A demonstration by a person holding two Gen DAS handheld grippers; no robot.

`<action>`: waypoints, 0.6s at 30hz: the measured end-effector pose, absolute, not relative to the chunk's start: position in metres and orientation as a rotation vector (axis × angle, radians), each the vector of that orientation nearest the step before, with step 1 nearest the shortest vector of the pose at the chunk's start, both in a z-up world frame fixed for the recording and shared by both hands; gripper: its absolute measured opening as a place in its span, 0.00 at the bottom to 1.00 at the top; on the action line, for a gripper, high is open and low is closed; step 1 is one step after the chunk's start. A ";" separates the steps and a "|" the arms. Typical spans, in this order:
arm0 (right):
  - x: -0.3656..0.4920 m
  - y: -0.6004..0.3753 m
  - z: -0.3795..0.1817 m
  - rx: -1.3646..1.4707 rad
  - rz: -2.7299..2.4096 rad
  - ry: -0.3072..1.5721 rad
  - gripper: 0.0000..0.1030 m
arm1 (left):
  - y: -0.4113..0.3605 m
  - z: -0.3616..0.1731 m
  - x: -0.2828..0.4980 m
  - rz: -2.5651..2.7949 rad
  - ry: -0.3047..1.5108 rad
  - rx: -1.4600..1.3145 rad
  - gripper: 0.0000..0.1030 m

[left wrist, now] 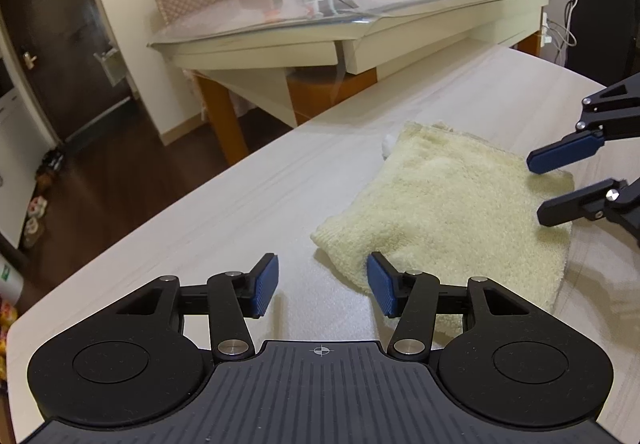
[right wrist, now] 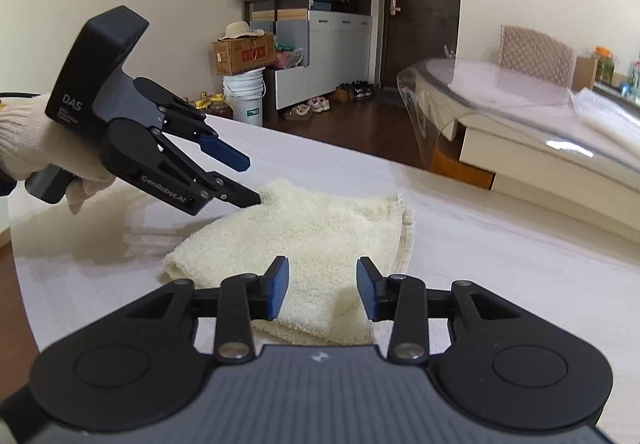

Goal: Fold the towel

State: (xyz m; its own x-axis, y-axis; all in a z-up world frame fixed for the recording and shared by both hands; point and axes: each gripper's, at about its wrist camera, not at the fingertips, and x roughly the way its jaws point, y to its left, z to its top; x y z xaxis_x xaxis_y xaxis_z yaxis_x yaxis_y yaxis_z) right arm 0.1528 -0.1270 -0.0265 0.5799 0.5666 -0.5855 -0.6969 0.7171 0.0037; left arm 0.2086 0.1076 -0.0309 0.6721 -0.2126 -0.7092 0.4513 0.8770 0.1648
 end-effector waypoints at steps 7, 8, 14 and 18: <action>0.178 -0.131 -0.021 -0.240 0.732 0.593 0.43 | 0.119 -0.026 0.208 -0.384 0.745 0.243 0.52; 0.181 -0.130 -0.021 -0.246 0.731 0.591 0.43 | 0.122 -0.023 0.206 -0.379 0.739 0.223 0.52; 0.201 -0.115 -0.017 -0.337 0.753 0.540 0.43 | 0.110 -0.014 0.178 -0.406 0.711 0.177 0.53; 0.215 -0.098 -0.018 -0.417 0.749 0.518 0.43 | 0.088 -0.025 0.162 -0.422 0.719 0.206 0.52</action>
State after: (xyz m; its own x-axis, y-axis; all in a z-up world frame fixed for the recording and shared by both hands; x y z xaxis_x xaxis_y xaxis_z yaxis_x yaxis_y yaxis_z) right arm 0.2151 -0.0981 -0.0184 0.6191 0.5302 -0.5793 -0.7289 0.6624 -0.1727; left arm 0.1623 0.0884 -0.0250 0.6730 -0.3026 -0.6749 0.4418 0.8963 0.0387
